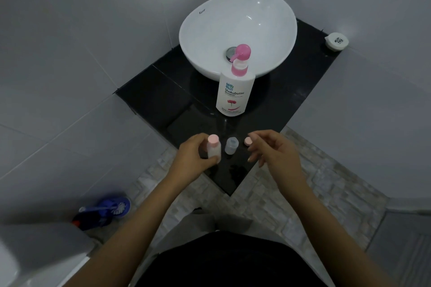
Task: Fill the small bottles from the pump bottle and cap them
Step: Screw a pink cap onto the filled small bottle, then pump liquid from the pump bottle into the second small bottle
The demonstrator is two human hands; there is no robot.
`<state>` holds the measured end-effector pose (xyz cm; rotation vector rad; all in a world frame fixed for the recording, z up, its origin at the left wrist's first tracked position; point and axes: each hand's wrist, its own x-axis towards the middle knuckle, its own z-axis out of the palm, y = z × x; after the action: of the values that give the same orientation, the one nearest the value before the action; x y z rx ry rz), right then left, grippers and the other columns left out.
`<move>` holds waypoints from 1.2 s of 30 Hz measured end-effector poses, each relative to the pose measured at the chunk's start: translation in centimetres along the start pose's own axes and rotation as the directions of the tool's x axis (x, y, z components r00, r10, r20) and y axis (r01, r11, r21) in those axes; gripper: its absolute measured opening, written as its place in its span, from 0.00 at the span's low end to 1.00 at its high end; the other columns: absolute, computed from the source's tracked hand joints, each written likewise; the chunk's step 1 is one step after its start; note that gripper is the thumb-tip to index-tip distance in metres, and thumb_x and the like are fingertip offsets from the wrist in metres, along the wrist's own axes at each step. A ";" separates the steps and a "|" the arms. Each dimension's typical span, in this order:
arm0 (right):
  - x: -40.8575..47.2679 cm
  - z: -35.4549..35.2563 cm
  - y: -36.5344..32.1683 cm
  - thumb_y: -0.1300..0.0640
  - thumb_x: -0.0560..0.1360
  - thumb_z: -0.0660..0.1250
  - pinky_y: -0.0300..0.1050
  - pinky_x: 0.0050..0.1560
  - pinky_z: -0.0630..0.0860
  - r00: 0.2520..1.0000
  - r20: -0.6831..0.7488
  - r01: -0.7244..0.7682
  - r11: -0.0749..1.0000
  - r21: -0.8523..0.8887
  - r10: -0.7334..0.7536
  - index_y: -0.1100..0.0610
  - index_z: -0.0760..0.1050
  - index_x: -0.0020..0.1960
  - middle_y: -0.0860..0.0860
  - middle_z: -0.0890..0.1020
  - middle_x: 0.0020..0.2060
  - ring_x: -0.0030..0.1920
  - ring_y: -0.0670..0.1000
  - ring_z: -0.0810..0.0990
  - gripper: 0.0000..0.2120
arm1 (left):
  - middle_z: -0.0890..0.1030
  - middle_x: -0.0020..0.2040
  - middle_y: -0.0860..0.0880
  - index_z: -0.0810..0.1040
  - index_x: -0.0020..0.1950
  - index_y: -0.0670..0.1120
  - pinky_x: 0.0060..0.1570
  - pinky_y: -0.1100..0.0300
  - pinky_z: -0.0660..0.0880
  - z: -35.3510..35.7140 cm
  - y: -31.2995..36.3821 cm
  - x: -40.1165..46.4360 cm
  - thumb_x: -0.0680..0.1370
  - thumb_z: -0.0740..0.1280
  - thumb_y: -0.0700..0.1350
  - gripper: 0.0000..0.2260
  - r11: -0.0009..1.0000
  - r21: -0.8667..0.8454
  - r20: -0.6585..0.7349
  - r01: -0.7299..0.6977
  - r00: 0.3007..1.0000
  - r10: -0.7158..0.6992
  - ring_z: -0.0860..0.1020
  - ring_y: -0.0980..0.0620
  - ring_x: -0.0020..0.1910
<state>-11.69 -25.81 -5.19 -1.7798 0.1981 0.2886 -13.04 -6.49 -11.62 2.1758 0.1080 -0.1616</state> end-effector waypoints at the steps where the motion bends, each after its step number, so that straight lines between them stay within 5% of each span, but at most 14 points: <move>1: 0.0 -0.2 0.2 0.55 0.77 0.65 0.37 0.30 0.74 1.000 -0.012 -0.028 1.000 0.010 0.028 0.57 0.80 0.50 0.56 0.83 0.38 0.31 0.50 0.80 0.08 | 0.77 0.51 0.54 0.76 0.55 0.48 0.44 0.70 0.72 0.3 -0.5 0.4 0.69 0.74 0.42 0.16 1.000 0.004 -0.011 0.013 1.000 -0.013 0.75 0.60 0.47; 5: 0.1 -0.7 1.1 0.55 0.77 0.64 0.40 0.32 0.76 0.994 -0.025 -0.102 0.995 0.014 0.102 0.57 0.80 0.49 0.57 0.83 0.38 0.32 0.52 0.82 0.08 | 0.78 0.53 0.51 0.77 0.55 0.46 0.43 0.75 0.67 1.3 -2.7 2.2 0.70 0.73 0.40 0.14 0.997 0.047 -0.020 0.061 0.998 -0.060 0.74 0.59 0.48; 14: 0.5 -0.4 1.7 0.54 0.78 0.64 0.42 0.34 0.76 0.985 -0.015 -0.171 0.984 0.046 0.171 0.55 0.79 0.46 0.58 0.83 0.39 0.32 0.51 0.81 0.07 | 0.78 0.55 0.51 0.76 0.55 0.48 0.55 0.59 0.74 2.2 -4.9 3.3 0.68 0.75 0.42 0.18 0.994 0.075 -0.018 0.078 0.997 -0.077 0.75 0.55 0.53; 18: 1.0 -0.3 1.9 0.54 0.78 0.63 0.40 0.35 0.77 0.981 -0.012 -0.194 0.981 0.015 0.194 0.54 0.79 0.48 0.57 0.83 0.40 0.35 0.51 0.82 0.07 | 0.77 0.60 0.55 0.74 0.62 0.52 0.64 0.55 0.66 2.0 -3.9 3.4 0.63 0.77 0.53 0.29 0.991 0.134 -0.066 -0.005 0.998 0.014 0.72 0.56 0.61; 24: 3.2 -0.1 1.1 0.53 0.77 0.64 0.37 0.35 0.76 0.988 -0.074 -0.140 0.990 -0.021 0.138 0.58 0.80 0.50 0.55 0.83 0.41 0.35 0.47 0.80 0.10 | 0.80 0.52 0.58 0.76 0.61 0.56 0.74 0.46 0.49 3.2 -0.7 4.3 0.64 0.73 0.62 0.27 0.921 0.377 -0.001 -0.094 0.995 0.102 0.71 0.56 0.61; 29: 4.4 -0.4 0.2 0.53 0.77 0.65 0.41 0.36 0.76 0.992 -0.083 -0.095 0.995 -0.028 0.092 0.60 0.80 0.50 0.55 0.83 0.39 0.36 0.49 0.81 0.11 | 0.81 0.51 0.58 0.78 0.57 0.57 0.73 0.38 0.40 4.1 0.2 5.1 0.66 0.71 0.62 0.22 0.841 0.531 0.050 -0.099 0.995 0.086 0.69 0.55 0.62; 36: 5.5 -1.3 -1.0 0.53 0.77 0.64 0.38 0.37 0.77 0.996 -0.071 -0.059 0.995 -0.085 0.053 0.58 0.80 0.50 0.53 0.84 0.41 0.37 0.49 0.81 0.10 | 0.80 0.53 0.59 0.79 0.53 0.57 0.73 0.38 0.38 3.4 0.9 5.0 0.69 0.70 0.60 0.15 0.868 0.493 0.006 -0.063 0.998 0.069 0.70 0.57 0.63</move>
<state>-6.08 -26.71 -5.60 -1.8745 0.2883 0.2797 -8.23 -9.67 -13.62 2.6908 -0.0045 -0.1484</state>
